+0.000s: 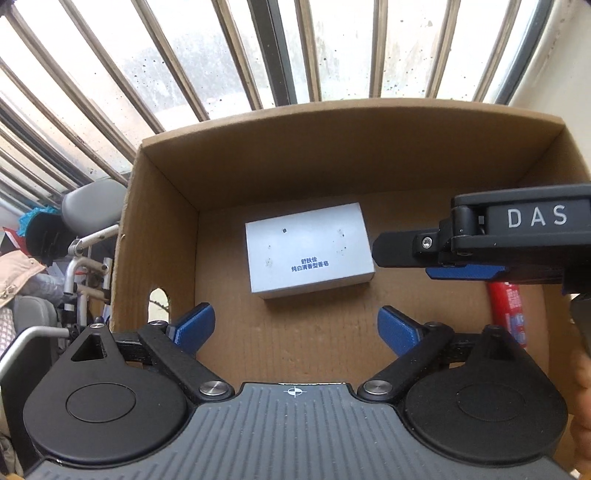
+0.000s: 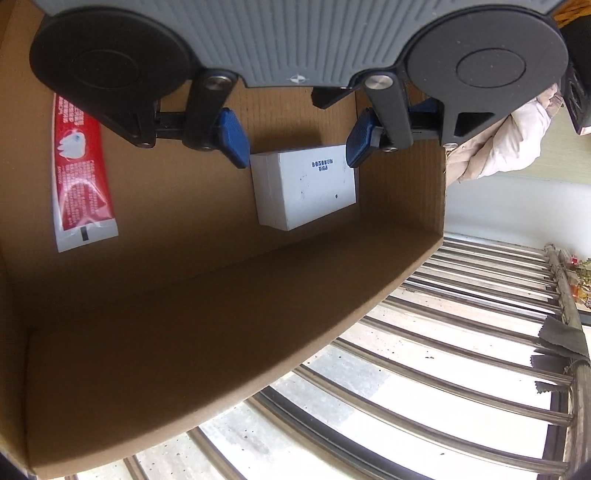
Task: Organize objects
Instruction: 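Lower the white box into the cardboard box and open the right gripper, then withdraw the right tool and move it to the purple air-freshener canister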
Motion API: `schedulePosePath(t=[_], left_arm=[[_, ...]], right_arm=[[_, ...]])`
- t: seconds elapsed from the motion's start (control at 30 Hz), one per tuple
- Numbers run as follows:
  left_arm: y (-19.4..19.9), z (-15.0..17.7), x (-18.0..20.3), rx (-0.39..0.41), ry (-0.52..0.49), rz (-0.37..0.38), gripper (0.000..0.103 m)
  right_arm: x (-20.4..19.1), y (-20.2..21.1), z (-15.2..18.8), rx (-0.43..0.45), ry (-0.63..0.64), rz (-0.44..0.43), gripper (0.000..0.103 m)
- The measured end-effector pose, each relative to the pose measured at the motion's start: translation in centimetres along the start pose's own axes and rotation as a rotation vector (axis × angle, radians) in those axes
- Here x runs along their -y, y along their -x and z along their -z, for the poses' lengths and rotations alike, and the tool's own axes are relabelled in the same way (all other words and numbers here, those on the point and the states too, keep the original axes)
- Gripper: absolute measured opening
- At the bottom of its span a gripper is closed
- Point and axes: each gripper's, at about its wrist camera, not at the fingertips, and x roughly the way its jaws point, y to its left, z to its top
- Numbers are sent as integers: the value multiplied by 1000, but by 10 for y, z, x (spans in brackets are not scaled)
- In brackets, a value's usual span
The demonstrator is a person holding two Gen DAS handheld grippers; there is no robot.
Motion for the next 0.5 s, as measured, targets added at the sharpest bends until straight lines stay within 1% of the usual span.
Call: schedulePosePath(t=[0.1, 0.27, 0.37, 0.43, 0.5], left_arm=[[25, 7, -3, 15, 23, 26, 96], [70, 20, 0, 76, -3, 34, 96], [94, 32, -7, 131, -3, 54, 96], [108, 43, -13, 166, 11, 78, 97], [124, 54, -21, 199, 21, 98, 99]], right_arm=[[-3, 18, 5, 11, 9, -5, 63], [-26, 49, 22, 50, 37, -11, 65], [-48, 72, 34, 82, 76, -12, 66], [-66, 91, 44, 114, 113, -8, 70], [-84, 110, 55, 152, 142, 1, 73]])
